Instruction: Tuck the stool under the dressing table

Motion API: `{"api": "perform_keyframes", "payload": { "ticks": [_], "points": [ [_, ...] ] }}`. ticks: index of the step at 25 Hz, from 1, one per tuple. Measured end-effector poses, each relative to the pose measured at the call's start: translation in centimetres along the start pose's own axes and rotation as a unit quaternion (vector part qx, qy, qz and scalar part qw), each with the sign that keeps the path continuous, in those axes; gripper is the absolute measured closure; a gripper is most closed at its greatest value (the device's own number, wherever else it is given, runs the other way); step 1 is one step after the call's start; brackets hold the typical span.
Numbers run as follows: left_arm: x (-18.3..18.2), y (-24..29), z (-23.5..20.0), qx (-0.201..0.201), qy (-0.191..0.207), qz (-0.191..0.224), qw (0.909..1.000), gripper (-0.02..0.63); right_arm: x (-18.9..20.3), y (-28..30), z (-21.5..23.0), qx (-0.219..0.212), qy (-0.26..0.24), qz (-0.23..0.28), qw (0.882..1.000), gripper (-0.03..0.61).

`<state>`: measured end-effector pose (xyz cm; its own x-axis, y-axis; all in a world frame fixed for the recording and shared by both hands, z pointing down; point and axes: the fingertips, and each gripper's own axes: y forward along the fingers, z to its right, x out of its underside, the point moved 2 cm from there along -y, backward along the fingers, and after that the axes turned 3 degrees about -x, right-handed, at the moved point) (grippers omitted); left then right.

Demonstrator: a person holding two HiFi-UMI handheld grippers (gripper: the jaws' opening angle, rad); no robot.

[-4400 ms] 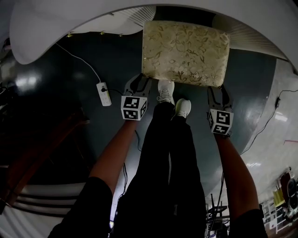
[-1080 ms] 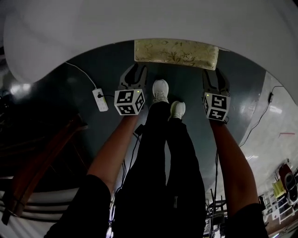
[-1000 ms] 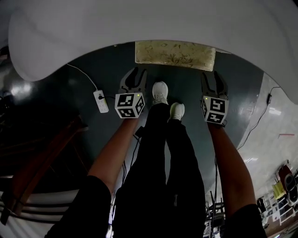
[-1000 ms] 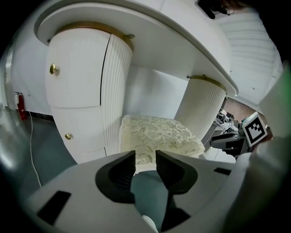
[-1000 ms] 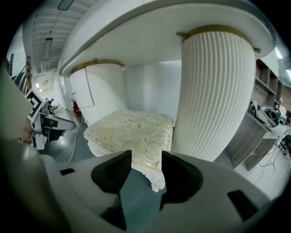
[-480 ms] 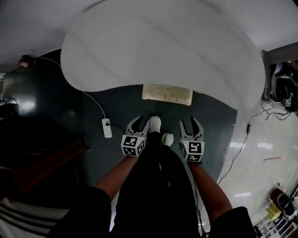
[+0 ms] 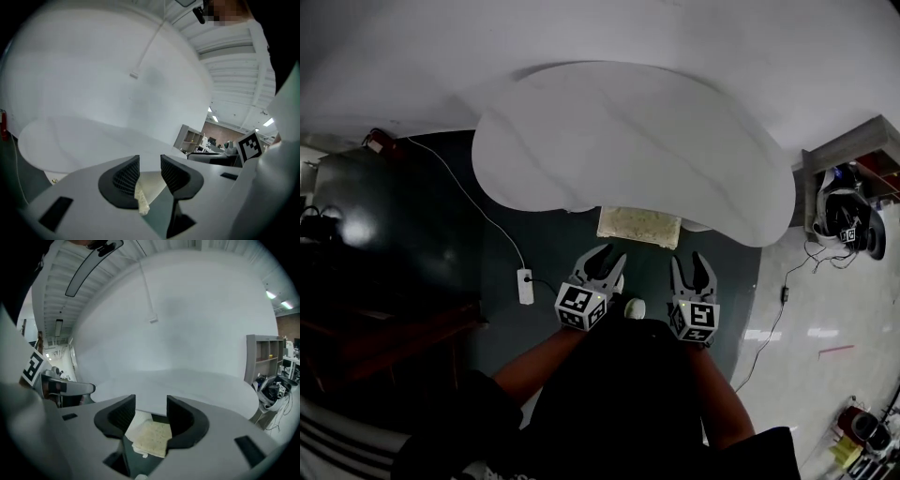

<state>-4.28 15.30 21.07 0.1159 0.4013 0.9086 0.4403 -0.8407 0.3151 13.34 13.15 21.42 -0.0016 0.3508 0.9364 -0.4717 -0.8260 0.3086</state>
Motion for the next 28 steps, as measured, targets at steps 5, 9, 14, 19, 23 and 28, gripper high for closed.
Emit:
{"api": "perform_keyframes", "payload": {
  "ticks": [5, 9, 14, 19, 23, 28],
  "points": [
    [-7.4, -2.7, 1.7, 0.026, 0.022, 0.039, 0.9986, 0.469, -6.4, -2.1, -2.1, 0.011, 0.053, 0.002, 0.999, 0.35],
    [-11.6, -4.0, 3.1, 0.058, 0.051, 0.074, 0.9943, 0.468, -10.7, -4.2, -4.1, 0.0, 0.045, 0.019, 0.999, 0.35],
    [-14.4, -4.9, 2.7, 0.058, 0.065, 0.092, 0.9919, 0.469, -13.5, -5.2, -6.5, -0.002, 0.01, 0.038, 0.999, 0.351],
    [-17.5, -8.0, 1.7, 0.04, 0.061, 0.132, 0.9886, 0.581, -17.4, -6.0, -8.1, -0.025, 0.051, 0.093, 0.994, 0.401],
    [-19.4, -8.8, 1.3, 0.026, 0.04, 0.126, 0.9908, 0.592, -20.4, -6.7, -7.5, -0.028, 0.061, 0.128, 0.99, 0.51],
    [-20.6, -9.2, 1.8, 0.019, 0.027, 0.117, 0.9925, 0.598, -22.1, -6.7, -9.1, -0.042, 0.007, 0.142, 0.989, 0.537]
  ]
}}
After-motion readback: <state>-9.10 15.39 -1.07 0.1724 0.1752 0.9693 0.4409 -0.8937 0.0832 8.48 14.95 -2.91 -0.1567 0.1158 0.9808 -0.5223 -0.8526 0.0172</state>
